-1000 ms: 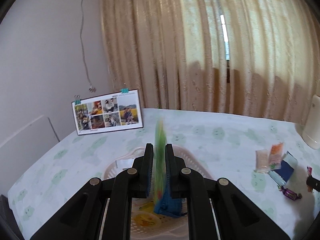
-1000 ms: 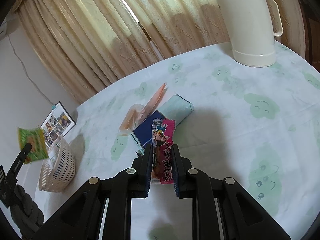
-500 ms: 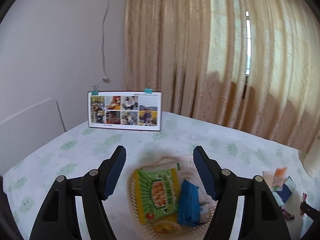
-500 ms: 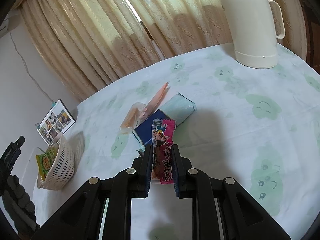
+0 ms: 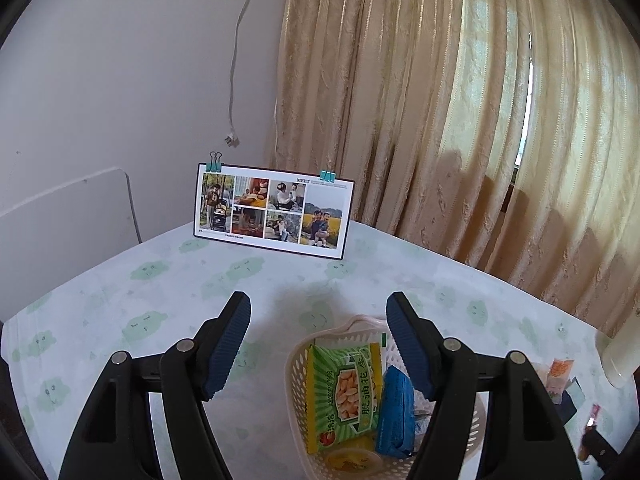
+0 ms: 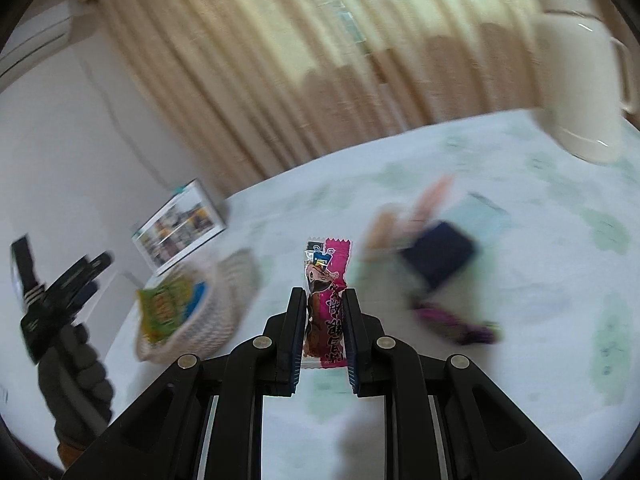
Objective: Organize snacks
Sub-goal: 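Carry the pink candy stick into the basket and open the right gripper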
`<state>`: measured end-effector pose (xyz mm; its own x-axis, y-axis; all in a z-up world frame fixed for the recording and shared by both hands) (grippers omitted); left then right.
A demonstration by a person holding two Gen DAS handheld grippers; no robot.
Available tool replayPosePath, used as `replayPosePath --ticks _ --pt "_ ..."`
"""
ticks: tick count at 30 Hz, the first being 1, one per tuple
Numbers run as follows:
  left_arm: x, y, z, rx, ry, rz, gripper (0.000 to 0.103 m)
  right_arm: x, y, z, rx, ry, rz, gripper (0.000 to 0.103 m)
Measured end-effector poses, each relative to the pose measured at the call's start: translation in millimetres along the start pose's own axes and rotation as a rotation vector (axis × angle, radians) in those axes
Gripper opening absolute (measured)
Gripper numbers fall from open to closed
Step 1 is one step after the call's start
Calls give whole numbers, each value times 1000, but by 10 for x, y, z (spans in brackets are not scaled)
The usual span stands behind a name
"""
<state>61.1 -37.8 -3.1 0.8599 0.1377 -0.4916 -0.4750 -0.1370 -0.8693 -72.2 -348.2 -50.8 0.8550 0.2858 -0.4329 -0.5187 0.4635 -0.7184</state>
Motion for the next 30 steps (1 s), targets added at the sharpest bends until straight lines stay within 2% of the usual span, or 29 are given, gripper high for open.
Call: replayPosePath --ticks 7,14,17,21,30 --pt "-23 -4 8 -4 19 6 67 533 20 917 -144 -115 104 19" --pt "-18 0 20 -21 35 24 67 1080 85 1398 -198 -142 165 19" --pt "-17 0 29 -25 43 30 68 1276 125 1481 -211 -118 172 25" --pt "-23 11 28 -28 51 40 68 1324 161 1476 -209 -119 161 40" --pt "-65 62 -90 13 55 28 68 1161 182 1060 -150 -54 121 40"
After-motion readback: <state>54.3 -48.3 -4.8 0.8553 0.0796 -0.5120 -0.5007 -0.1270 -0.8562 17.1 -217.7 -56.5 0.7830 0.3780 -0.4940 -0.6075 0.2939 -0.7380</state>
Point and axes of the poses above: each gripper's, at about its wrist camera, not at the fingertips, and x roughly the way its jaws point, z to its left, y to its underside, the point moved 7 cm from there along x, roughly the way its jaws point, and after that the axes turned 10 degrees about -y, right-handed, at the moved point
